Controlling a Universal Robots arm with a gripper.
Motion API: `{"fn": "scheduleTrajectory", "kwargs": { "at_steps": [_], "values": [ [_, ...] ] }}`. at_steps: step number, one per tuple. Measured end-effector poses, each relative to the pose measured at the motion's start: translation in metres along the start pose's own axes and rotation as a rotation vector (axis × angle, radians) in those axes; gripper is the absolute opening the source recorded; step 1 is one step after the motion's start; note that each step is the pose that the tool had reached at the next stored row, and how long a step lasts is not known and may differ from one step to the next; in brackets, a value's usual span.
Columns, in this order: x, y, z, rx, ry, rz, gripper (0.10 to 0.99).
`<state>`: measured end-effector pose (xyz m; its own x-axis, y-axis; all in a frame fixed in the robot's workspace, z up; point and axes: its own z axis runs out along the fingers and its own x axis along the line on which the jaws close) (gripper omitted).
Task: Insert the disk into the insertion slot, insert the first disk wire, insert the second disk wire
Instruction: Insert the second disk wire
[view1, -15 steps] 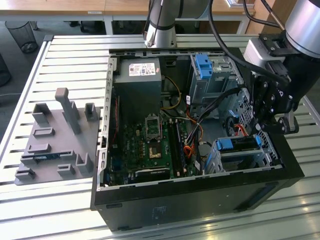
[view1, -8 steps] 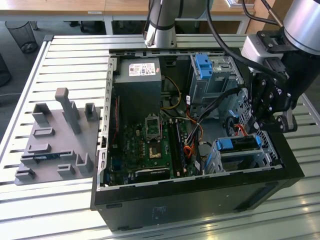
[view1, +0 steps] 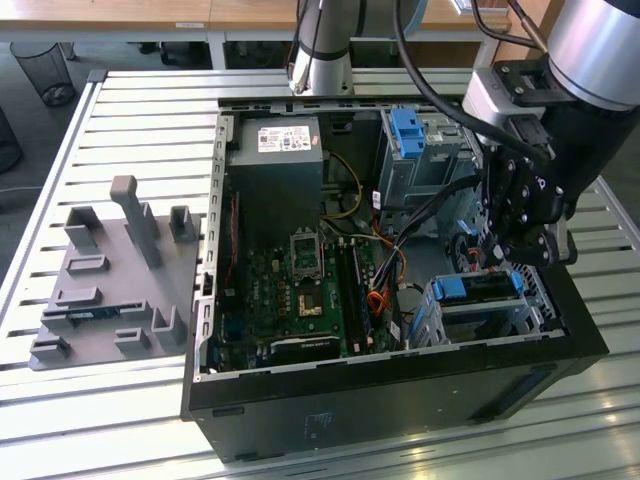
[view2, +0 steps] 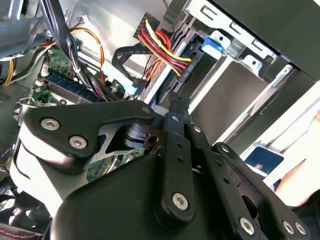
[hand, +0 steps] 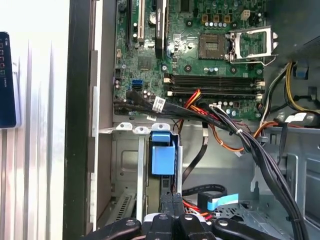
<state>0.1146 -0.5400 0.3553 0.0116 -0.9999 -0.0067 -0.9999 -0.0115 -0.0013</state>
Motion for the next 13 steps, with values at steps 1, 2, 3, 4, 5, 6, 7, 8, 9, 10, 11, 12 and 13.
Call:
{"fn": "scheduleTrajectory", "kwargs": {
  "at_steps": [1,2,3,4,5,6,7,8,9,10,11,12,13],
  "values": [
    [-0.0001,0.0002,-0.0012,0.000,-0.0001,0.000,0.106],
    [-0.0004,0.0002,-0.0031,0.000,-0.0002,0.000,0.106],
    [-0.0005,0.0002,-0.0053,0.000,-0.0002,0.000,0.106],
    [-0.0007,0.0003,-0.0069,0.000,-0.0003,0.000,0.106],
    [-0.0011,0.0007,-0.0074,0.000,-0.0005,0.000,0.106],
    [-0.0015,0.0014,-0.0074,0.000,-0.0006,0.000,0.106],
    [-0.0018,0.0020,-0.0074,0.000,-0.0004,0.000,0.106],
    [-0.0022,0.0025,-0.0075,0.000,-0.0003,0.000,0.106],
    [-0.0027,0.0031,-0.0075,0.000,-0.0003,0.000,0.106],
    [-0.0032,0.0037,-0.0075,0.000,-0.0004,0.000,0.106],
    [-0.0036,0.0043,-0.0075,0.000,-0.0005,0.000,0.106],
    [-0.0042,0.0048,-0.0074,0.000,-0.0007,0.000,0.106],
    [-0.0048,0.0053,-0.0075,0.000,-0.0007,0.000,0.106]
  ]
}}
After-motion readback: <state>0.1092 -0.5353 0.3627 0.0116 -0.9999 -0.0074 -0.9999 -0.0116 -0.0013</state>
